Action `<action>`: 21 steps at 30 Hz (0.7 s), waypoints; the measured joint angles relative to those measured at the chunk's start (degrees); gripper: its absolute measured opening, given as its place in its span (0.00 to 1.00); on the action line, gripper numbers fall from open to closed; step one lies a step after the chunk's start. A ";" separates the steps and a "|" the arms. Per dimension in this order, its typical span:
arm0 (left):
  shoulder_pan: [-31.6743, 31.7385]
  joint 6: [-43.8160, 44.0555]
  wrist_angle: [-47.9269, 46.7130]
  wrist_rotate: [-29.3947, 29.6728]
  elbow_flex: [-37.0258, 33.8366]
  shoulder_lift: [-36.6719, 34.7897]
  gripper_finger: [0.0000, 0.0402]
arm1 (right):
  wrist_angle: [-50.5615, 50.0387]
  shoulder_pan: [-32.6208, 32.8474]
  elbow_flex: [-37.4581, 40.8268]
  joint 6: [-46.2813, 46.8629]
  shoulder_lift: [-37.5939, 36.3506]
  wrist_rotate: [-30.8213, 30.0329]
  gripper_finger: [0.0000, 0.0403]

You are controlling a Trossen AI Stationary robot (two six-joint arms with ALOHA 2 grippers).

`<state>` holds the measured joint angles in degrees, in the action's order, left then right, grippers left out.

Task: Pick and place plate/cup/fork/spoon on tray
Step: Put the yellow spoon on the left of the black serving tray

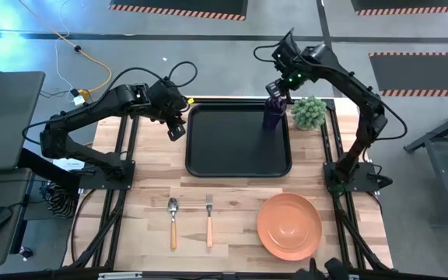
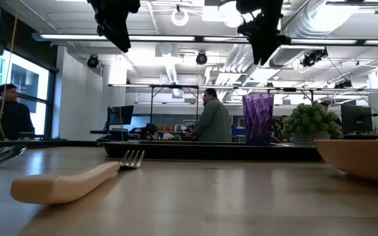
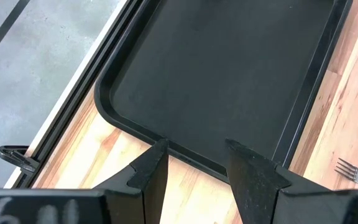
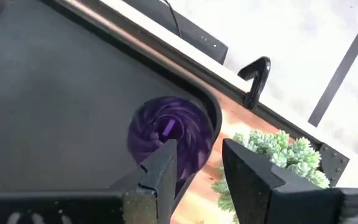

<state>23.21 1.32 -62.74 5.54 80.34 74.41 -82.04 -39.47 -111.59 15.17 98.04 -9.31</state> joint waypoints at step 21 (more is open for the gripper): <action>-0.01 3.13 -7.19 -0.07 -0.04 0.00 0.37 | -8.00 23.50 -0.11 20.86 -2.13 -10.07 0.30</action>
<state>23.21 4.45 -69.93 5.48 80.29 74.41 -90.04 -15.97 -111.70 36.03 95.91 -19.38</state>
